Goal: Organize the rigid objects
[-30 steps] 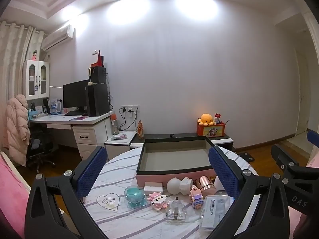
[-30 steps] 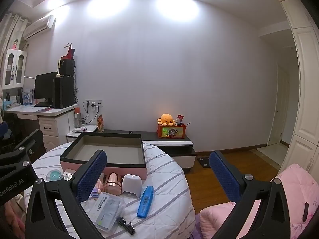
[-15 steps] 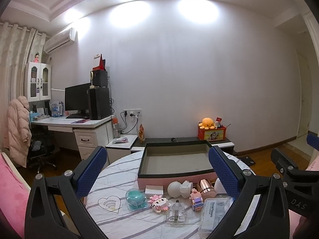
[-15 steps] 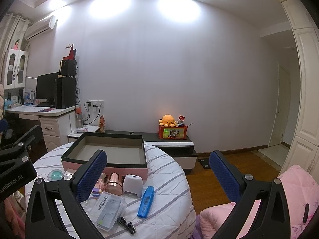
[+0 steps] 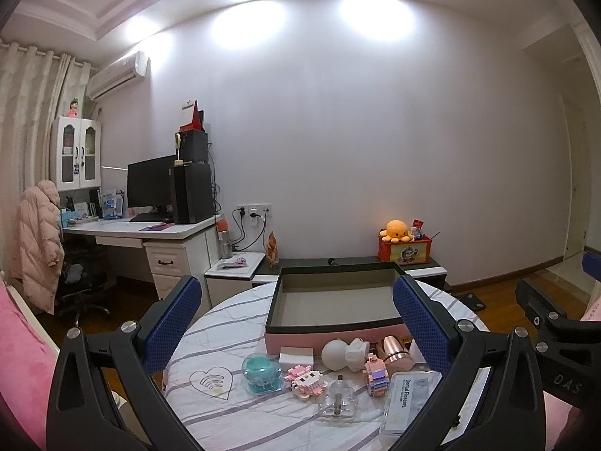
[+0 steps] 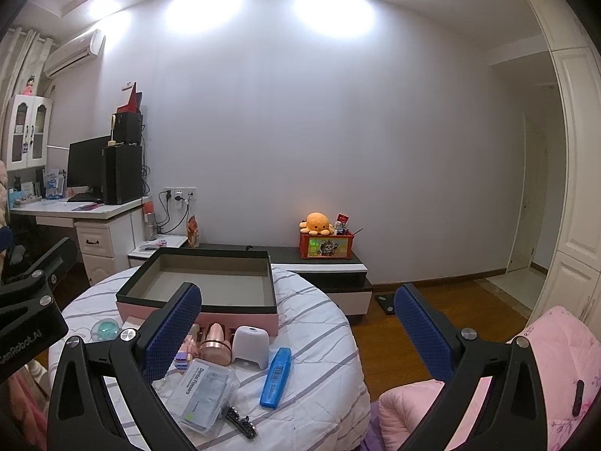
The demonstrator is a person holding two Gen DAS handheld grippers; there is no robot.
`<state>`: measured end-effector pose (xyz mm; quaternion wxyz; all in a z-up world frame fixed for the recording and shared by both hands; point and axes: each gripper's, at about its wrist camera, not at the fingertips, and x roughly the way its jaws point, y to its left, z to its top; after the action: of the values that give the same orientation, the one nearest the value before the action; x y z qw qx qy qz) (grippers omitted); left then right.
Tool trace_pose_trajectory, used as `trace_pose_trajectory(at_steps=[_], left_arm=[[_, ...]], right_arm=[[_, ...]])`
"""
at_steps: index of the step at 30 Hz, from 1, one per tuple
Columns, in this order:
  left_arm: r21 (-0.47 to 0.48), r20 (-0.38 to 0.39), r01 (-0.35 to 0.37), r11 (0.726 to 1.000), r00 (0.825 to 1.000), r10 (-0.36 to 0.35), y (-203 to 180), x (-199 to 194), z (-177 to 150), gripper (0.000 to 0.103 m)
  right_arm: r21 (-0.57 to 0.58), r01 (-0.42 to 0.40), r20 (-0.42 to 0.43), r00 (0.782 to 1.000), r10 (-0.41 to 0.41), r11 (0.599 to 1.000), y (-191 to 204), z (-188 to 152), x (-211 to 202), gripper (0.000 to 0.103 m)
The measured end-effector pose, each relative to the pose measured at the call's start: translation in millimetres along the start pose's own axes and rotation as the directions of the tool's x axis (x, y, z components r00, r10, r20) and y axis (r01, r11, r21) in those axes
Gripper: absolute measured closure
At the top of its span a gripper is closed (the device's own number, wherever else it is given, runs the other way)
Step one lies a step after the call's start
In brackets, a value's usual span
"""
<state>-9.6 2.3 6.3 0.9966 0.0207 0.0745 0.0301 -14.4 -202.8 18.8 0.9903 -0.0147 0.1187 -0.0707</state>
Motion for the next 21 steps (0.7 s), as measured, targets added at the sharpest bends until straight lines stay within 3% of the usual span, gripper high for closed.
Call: trace_pose_trajectory(at_steps=[21], left_arm=[[0.009,0.013,-0.003,1.000,1.000,0.003,2.1,-4.9,1.0,0.000]], right_arm=[[-0.006,-0.001,-0.002,1.000,0.001,1.000,2.1,1.2,0.5,0.000]])
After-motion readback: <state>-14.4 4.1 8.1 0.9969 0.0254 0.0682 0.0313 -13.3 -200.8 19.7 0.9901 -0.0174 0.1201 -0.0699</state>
